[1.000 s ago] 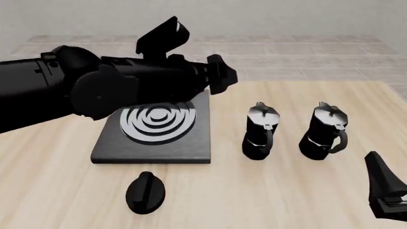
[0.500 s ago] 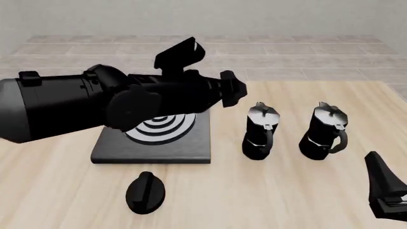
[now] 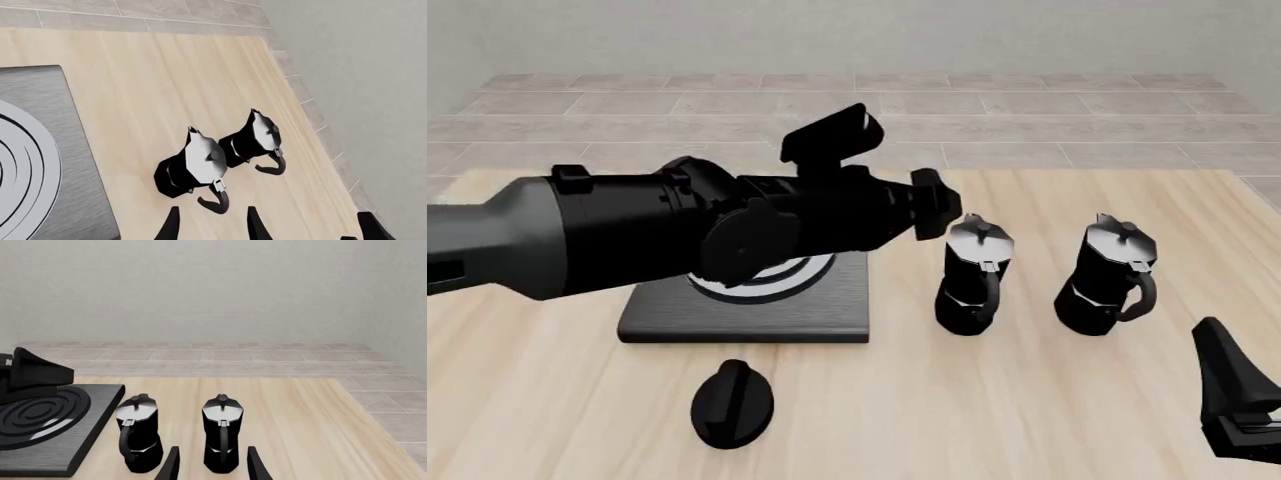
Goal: Put both moka pots on the stove.
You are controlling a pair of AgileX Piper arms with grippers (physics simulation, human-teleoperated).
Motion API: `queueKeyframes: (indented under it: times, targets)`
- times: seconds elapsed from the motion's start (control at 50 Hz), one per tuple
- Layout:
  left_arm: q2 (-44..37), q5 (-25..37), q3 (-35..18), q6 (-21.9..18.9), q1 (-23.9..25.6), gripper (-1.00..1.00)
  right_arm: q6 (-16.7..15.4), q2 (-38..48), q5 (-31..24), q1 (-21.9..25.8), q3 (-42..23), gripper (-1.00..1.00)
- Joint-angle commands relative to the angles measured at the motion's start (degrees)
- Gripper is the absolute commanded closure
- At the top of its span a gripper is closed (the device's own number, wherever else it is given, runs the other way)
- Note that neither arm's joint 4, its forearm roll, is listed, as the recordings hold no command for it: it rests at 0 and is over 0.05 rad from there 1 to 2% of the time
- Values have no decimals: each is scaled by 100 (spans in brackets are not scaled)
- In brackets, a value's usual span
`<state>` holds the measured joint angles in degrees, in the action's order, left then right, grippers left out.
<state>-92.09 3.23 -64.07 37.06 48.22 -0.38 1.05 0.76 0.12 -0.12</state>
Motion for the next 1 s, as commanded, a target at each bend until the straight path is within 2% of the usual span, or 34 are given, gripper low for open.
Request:
queueKeyframes:
  times: [0.02,1.0]
  targets:
    - [-195,-78,-77,15,44,-100,1,0,0,0,0,-100]
    - [-1092,-382,-407,43,282,-100,0,1,0,0,0,-100]
